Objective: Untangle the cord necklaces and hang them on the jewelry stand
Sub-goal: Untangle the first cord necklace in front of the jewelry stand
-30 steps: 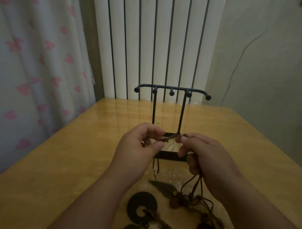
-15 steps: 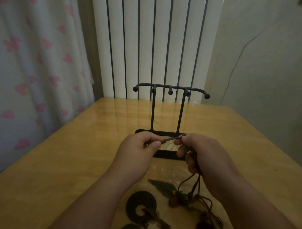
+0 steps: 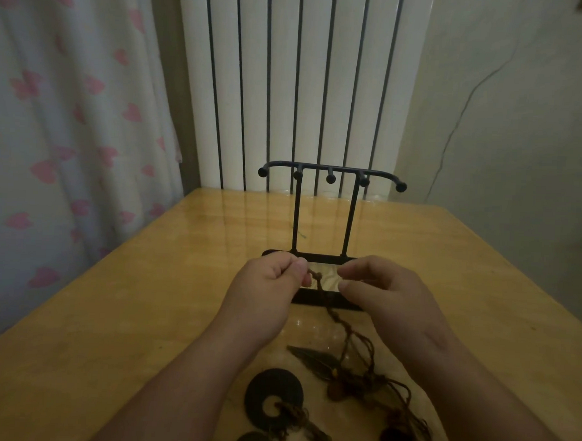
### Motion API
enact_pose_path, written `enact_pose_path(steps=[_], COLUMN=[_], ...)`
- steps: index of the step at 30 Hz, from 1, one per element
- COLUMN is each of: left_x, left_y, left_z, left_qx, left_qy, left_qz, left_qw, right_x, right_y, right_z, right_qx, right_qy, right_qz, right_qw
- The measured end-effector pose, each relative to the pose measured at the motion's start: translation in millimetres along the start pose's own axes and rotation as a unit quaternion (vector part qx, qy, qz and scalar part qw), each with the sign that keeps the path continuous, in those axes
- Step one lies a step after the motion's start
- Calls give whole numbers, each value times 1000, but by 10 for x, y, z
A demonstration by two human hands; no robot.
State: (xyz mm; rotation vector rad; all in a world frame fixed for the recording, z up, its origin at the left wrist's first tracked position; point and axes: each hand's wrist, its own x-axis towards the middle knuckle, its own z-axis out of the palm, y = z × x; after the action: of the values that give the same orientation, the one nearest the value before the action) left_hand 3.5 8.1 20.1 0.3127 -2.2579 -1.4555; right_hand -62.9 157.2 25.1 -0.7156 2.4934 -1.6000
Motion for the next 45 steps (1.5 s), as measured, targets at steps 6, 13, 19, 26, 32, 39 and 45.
enact_pose_path(steps=[6, 13, 19, 26, 32, 39, 45], left_x=[5, -2, 17, 9, 5, 19, 32], left_y=[-33, -56, -55, -75, -71, -54, -78], left_z=[7, 16, -3, 21, 40, 4, 15], left_qx=[17, 0, -17, 38, 93, 88, 102], left_qy=[-16, -39, -35, 34, 26, 2, -5], left_qz=[16, 16, 28, 65, 109, 89, 100], left_qw=[1000, 999, 999, 997, 989, 992, 990], right_x=[-20, -25, -3, -40, -1, -7, 7], right_y=[2, 14, -10, -83, -60, -35, -7], right_z=[66, 82, 41, -44, -58, -23, -13], right_qx=[-19, -14, 67, 245, 256, 188, 153], right_qy=[-26, -10, -6, -90, -134, -77, -35], right_qz=[-49, -54, -16, 82, 113, 60, 56], right_qw=[998, 998, 998, 962, 951, 977, 986])
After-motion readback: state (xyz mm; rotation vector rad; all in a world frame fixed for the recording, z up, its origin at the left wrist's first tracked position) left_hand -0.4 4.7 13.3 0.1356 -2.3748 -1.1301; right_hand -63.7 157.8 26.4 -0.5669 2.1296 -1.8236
